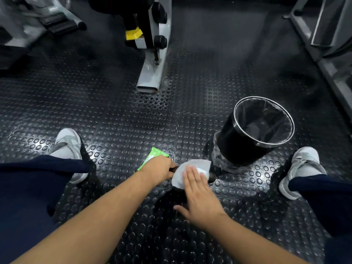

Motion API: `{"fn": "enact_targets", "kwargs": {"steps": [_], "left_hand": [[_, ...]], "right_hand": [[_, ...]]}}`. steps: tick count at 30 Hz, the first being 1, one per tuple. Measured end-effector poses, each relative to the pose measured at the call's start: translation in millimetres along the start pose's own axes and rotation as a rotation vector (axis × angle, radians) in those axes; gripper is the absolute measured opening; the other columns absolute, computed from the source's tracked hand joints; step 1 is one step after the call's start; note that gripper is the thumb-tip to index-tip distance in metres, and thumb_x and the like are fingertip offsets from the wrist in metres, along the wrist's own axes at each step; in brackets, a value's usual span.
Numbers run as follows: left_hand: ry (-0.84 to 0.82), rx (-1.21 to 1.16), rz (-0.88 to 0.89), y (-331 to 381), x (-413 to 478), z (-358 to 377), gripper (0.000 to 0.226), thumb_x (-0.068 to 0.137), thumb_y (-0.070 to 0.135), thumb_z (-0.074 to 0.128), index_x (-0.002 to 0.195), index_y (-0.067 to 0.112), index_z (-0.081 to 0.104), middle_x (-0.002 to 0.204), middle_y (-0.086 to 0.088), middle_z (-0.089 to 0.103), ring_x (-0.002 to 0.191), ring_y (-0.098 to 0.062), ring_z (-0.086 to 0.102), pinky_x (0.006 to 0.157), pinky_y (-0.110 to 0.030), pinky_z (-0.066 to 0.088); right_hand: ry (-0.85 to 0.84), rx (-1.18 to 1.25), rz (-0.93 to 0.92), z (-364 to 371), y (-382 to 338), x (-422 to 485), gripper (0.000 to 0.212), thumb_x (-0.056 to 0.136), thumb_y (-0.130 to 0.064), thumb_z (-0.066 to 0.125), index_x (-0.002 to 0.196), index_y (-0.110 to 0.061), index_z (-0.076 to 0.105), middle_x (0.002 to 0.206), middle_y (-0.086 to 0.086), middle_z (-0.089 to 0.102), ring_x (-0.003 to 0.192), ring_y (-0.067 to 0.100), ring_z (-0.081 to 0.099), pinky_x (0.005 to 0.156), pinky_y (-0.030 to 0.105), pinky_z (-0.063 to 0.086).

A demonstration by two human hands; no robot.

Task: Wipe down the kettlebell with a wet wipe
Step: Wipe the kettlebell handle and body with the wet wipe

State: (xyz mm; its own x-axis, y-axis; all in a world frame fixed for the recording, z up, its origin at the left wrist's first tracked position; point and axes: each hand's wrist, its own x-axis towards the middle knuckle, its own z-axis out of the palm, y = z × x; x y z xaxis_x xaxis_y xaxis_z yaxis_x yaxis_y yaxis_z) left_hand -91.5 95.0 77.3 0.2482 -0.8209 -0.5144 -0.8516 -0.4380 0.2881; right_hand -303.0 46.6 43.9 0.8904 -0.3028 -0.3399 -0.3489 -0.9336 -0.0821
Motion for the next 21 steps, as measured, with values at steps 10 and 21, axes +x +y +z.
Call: {"fn": "enact_targets", "kwargs": {"steps": [10,21], "left_hand": [[0.035,0.081,-0.009,3,2,-1,0.016,0.093,0.025,0.061,0.083,0.013,0.060,0.080,-0.011,0.064,0.078,-0.031,0.059,0.066,-0.033,0.044],[0.054,-0.044,0.034,-5,5,5,0.026,0.089,0.031,0.066,0.067,0.024,0.054,0.062,0.003,0.052,0.062,-0.020,0.050,0.050,-0.029,0.033]], "right_hand": [[-0.008,0.053,0.036,-21,-23,23,0.109,0.093,-0.085,0.011,0.156,-0.002,-0.022,0.163,0.023,-0.028,0.153,0.037,-0.027,0.127,0.055,-0.006],[0.089,0.312,0.004,-14,14,2,0.085,0.105,-0.058,0.037,0.164,-0.012,-0.003,0.169,0.007,-0.019,0.156,0.020,-0.021,0.130,0.041,-0.002]]}}
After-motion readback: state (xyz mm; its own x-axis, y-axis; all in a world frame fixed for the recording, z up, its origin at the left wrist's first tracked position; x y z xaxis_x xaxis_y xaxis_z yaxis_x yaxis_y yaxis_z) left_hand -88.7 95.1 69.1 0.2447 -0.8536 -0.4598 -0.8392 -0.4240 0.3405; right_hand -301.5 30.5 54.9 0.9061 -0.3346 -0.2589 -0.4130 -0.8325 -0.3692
